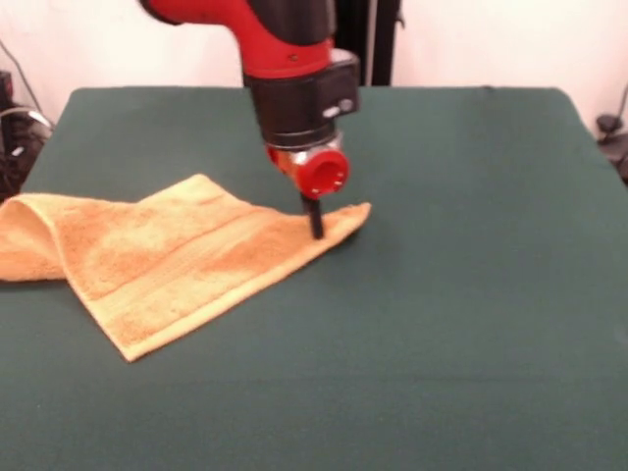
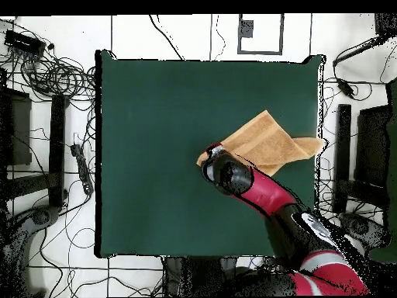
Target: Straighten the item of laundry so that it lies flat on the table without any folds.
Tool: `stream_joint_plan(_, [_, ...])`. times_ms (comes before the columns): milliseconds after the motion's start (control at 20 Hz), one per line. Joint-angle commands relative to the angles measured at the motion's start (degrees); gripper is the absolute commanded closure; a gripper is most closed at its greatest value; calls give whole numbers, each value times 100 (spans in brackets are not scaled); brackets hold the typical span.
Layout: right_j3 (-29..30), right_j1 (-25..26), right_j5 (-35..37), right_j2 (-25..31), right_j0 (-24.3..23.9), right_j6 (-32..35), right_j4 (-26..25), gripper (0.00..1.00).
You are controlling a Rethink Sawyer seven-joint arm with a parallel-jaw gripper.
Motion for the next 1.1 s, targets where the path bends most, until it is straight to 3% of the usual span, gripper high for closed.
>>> stream_joint_plan(50, [820, -58, -200, -280, 1138, 2643, 1473, 100])
stream_joint_plan(400, [1445, -372, -275, -215, 1506, 3331, 2614, 100])
stream_joint_plan(450, [1524, -447, -147, -423, 1740, 3407, 2739, 100])
stream_joint_plan(600, [1756, -526, -257, -230, 1632, 3375, 2760, 100])
stream_joint_plan(900, [1579, -426, 69, -784, 2296, 3673, 3233, 100])
stream_joint_plan(1100, [1948, -648, -194, -349, 2146, 3668, 3270, 100])
